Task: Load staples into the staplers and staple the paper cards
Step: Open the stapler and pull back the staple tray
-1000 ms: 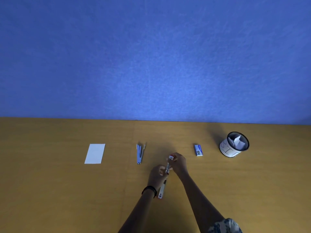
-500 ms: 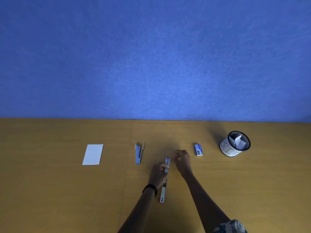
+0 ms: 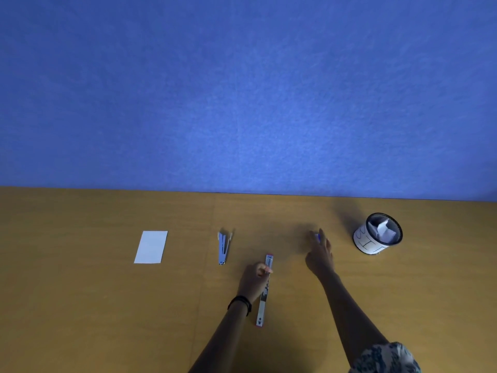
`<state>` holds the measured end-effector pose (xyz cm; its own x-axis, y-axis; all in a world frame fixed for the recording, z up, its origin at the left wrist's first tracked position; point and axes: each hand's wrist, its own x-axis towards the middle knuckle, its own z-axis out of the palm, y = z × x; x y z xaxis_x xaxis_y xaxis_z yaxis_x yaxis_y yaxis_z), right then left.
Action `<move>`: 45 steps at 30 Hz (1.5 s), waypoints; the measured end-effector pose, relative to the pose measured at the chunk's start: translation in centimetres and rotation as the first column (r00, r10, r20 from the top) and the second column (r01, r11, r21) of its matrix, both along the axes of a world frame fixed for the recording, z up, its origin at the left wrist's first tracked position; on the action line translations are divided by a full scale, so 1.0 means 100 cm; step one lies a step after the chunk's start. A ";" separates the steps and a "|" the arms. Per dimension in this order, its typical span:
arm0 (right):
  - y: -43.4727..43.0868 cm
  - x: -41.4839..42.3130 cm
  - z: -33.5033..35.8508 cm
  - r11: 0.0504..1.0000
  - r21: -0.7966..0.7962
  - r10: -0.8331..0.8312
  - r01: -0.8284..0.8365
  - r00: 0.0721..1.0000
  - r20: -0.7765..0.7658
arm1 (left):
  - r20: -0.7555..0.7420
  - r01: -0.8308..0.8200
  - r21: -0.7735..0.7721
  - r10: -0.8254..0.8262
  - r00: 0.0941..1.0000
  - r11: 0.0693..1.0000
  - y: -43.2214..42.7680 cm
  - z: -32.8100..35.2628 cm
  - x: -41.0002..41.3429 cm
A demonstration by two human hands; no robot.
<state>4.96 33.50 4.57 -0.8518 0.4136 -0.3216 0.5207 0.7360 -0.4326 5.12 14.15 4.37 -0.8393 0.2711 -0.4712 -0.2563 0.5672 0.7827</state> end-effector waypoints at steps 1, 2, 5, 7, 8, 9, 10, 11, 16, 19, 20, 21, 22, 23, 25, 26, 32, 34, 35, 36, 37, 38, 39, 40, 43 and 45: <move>0.001 0.001 0.000 1.000 0.010 0.014 -0.014 1.000 0.000 | -0.006 0.003 -0.003 -0.003 1.000 1.000 0.000 0.000 0.000; 0.001 0.002 -0.001 1.000 0.019 0.021 -0.021 1.000 -0.006 | -0.007 0.006 -0.003 -0.006 1.000 1.000 0.000 0.000 0.000; 0.003 0.005 -0.003 0.999 0.036 0.015 -0.014 0.999 -0.042 | 0.003 0.005 0.011 -0.005 1.000 1.000 0.000 -0.001 0.000; 0.004 0.007 -0.004 0.998 0.065 0.021 -0.019 0.999 -0.040 | 0.002 -0.012 0.011 0.012 1.000 1.000 0.000 -0.003 0.000; 0.004 0.008 -0.005 0.996 0.084 0.029 -0.026 0.999 -0.033 | -0.002 -0.018 0.006 0.018 1.000 1.000 -0.001 -0.003 0.000; 0.005 0.009 -0.005 0.995 0.097 0.032 -0.029 0.999 -0.029 | -0.009 -0.019 0.000 0.019 1.000 1.000 -0.001 -0.003 0.000; 0.005 0.010 -0.006 0.994 0.107 0.035 -0.032 0.999 -0.025 | -0.019 -0.020 -0.005 0.020 1.000 1.000 -0.002 -0.002 0.000; 0.005 0.011 -0.006 0.993 0.115 0.042 -0.039 0.999 -0.020 | -0.033 -0.025 -0.006 0.025 0.999 1.000 -0.002 -0.001 0.000; 0.003 0.018 -0.001 0.990 0.115 0.082 -0.084 0.996 0.017 | -0.219 -0.141 -0.009 0.136 0.966 0.990 -0.002 0.010 0.000; 0.000 0.023 0.006 0.994 0.058 0.090 -0.089 0.995 -0.029 | -0.324 -0.155 0.069 0.169 0.931 0.985 0.002 0.021 -0.001; -0.002 0.024 0.009 0.995 0.030 0.100 -0.098 0.993 -0.068 | -0.337 -0.140 0.103 0.167 0.927 0.985 0.003 0.025 -0.001; -0.006 0.025 0.012 0.993 0.008 0.120 -0.120 0.986 -0.112 | -0.336 -0.113 0.132 0.152 0.929 0.985 0.005 0.028 -0.001; -0.010 0.027 0.015 0.988 -0.002 0.151 -0.153 0.977 -0.153 | -0.325 -0.073 0.144 0.117 0.938 0.987 0.006 0.030 -0.001; -0.015 0.028 0.018 0.981 -0.003 0.191 -0.195 0.964 -0.183 | -0.310 -0.024 0.138 0.067 0.948 0.990 0.009 0.032 -0.001; -0.028 0.032 0.023 0.960 -0.006 0.272 -0.280 0.936 -0.223 | -0.275 0.065 0.100 -0.035 0.961 0.993 0.012 0.035 0.001; -0.034 0.035 0.025 0.947 -0.012 0.308 -0.320 0.921 -0.236 | -0.255 0.087 0.090 -0.061 0.965 0.992 0.013 0.036 0.002; -0.062 0.052 0.033 0.879 0.025 0.463 -0.477 0.838 -0.288 | -0.287 0.015 0.180 0.038 0.957 0.984 0.006 0.043 0.015; -0.068 0.055 0.037 0.870 0.033 0.476 -0.492 0.821 -0.314 | -0.293 -0.045 0.198 0.103 0.951 0.979 0.001 0.047 0.018; -0.071 0.056 0.040 0.871 0.019 0.469 -0.491 0.819 -0.330 | -0.294 -0.075 0.208 0.136 0.946 0.975 -0.002 0.049 0.019; -0.074 0.056 0.043 0.874 0.000 0.456 -0.486 0.820 -0.347 | -0.296 -0.098 0.220 0.162 0.941 0.970 -0.005 0.051 0.020; -0.076 0.057 0.046 0.878 -0.017 0.441 -0.479 0.821 -0.362 | -0.295 -0.113 0.234 0.182 0.938 0.966 -0.008 0.053 0.020; -0.078 0.057 0.048 0.881 -0.028 0.430 -0.473 0.822 -0.373 | -0.292 -0.123 0.249 0.195 0.936 0.961 -0.011 0.055 0.021; -0.080 0.058 0.051 0.883 -0.037 0.421 -0.468 0.824 -0.380 | -0.286 -0.131 0.266 0.207 0.935 0.955 -0.014 0.057 0.021; -0.082 0.059 0.053 0.887 -0.051 0.407 -0.459 0.829 -0.383 | -0.274 -0.142 0.288 0.224 0.935 0.947 -0.016 0.059 0.021; -0.087 0.063 0.058 0.907 -0.130 0.320 -0.401 0.855 -0.409 | -0.157 -0.223 0.400 0.306 0.939 0.889 -0.021 0.065 0.022; -0.090 0.066 0.061 0.911 -0.180 0.259 -0.371 0.854 -0.451 | -0.083 -0.309 0.447 0.383 0.920 0.840 -0.023 0.067 0.022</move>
<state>11.51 24.52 10.68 -0.9981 0.0537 0.0286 0.0145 0.6667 -0.7452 7.37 11.88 11.12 -0.9694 0.0881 -0.2293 -0.2230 0.0763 0.9718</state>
